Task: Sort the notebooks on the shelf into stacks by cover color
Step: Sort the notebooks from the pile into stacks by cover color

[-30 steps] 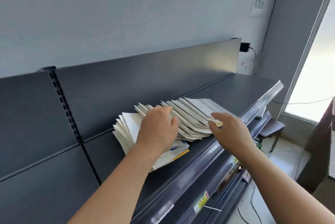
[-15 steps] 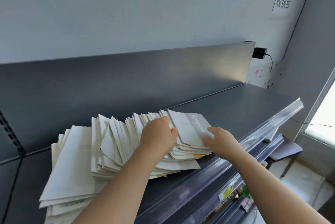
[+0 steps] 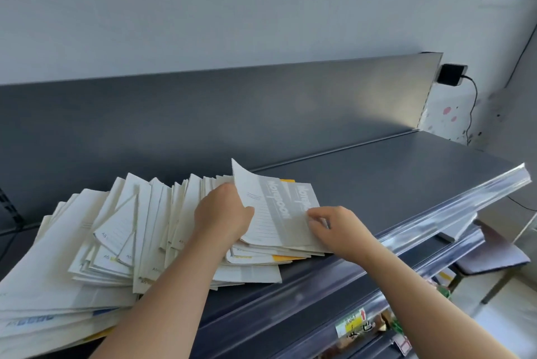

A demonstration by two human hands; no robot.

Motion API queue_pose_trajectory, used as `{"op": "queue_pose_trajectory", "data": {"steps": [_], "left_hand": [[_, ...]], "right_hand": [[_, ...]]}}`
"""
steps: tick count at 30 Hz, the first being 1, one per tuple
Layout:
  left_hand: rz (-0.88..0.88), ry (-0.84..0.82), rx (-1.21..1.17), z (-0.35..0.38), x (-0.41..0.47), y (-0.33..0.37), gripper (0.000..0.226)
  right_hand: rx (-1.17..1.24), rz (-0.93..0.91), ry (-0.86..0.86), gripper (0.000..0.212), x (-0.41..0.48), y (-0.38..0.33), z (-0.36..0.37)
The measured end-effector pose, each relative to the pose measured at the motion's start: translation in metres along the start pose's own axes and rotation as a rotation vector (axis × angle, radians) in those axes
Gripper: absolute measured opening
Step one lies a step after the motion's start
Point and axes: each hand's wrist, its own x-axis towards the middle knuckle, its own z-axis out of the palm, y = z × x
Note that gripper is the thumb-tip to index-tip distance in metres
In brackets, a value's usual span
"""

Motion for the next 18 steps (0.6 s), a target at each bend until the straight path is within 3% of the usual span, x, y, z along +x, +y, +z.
{"op": "queue_pose_trajectory", "data": {"steps": [5, 11, 18], "left_hand": [[-0.033, 0.085, -0.066, -0.004, -0.006, 0.0, 0.011], [-0.063, 0.072, -0.076, -0.004, -0.009, -0.002, 0.032], [-0.106, 0.094, -0.213, -0.007, -0.012, -0.013, 0.021]], "right_hand": [[-0.077, -0.044, -0.028, 0.029, 0.001, 0.002, 0.003], [0.076, -0.084, -0.092, 0.047, -0.002, -0.015, 0.009], [0.106, -0.028, 0.028, 0.023, -0.003, -0.015, 0.011]]}}
